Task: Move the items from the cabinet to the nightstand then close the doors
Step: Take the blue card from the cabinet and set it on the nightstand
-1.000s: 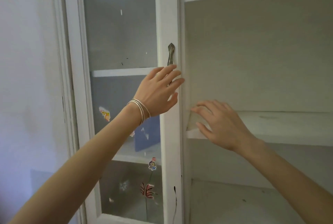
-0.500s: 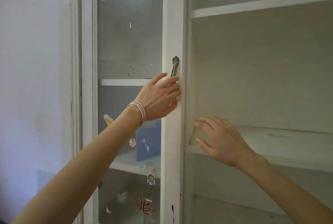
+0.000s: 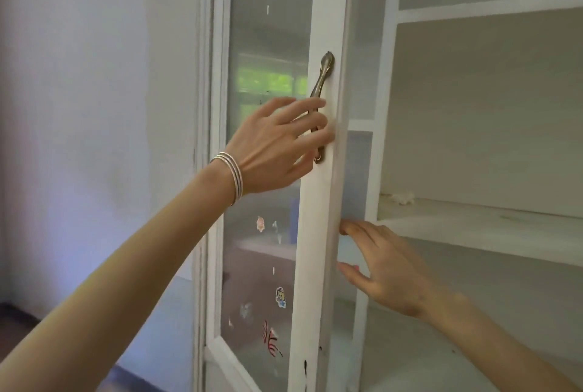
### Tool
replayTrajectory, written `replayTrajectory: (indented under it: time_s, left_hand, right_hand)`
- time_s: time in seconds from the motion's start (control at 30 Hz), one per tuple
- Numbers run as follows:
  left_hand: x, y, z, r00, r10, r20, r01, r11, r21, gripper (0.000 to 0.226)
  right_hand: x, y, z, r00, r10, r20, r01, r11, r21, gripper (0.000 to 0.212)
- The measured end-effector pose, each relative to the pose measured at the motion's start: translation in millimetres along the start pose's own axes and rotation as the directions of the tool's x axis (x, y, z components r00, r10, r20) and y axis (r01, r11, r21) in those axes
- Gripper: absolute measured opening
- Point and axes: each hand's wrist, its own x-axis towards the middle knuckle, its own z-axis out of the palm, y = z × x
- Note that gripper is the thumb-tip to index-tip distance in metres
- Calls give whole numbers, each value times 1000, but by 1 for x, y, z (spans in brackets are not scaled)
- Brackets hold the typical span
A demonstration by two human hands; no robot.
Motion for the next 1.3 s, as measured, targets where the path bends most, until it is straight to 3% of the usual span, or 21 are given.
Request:
replayTrajectory:
  time_s: [0.17, 0.37, 0.53, 0.7, 1.1, 1.3]
  left_hand:
    - [-49, -25, -50, 998, -62, 23, 63, 997, -39, 36]
    - [-91, -31, -98, 982, -167, 87, 173, 983, -69, 35]
    - [-116, -35, -116, 980, -135, 148, 142, 989, -35, 29]
    - [-155, -57, -136, 962, -250, 111, 249, 968, 23, 22]
    - [-227, -98, -166, 844, -469, 259, 458, 883, 105, 23]
    - [-232, -93, -149, 813, -549, 197, 559, 829, 6, 21]
  right_hand:
    - [8, -69, -9, 998, -50, -23, 51, 998, 43, 52]
    - [18, -148, -6, 999, 47, -26, -43, 987, 156, 66]
    - [37, -196, -8, 999, 26, 30, -31, 982, 184, 70]
    - [58, -235, -4, 989, -61, 137, 55, 997, 49, 76]
    - [49, -218, 10, 981, 74, 178, -84, 995, 50, 66]
    - [31, -192, 6, 958, 161, 239, -168, 986, 9, 62]
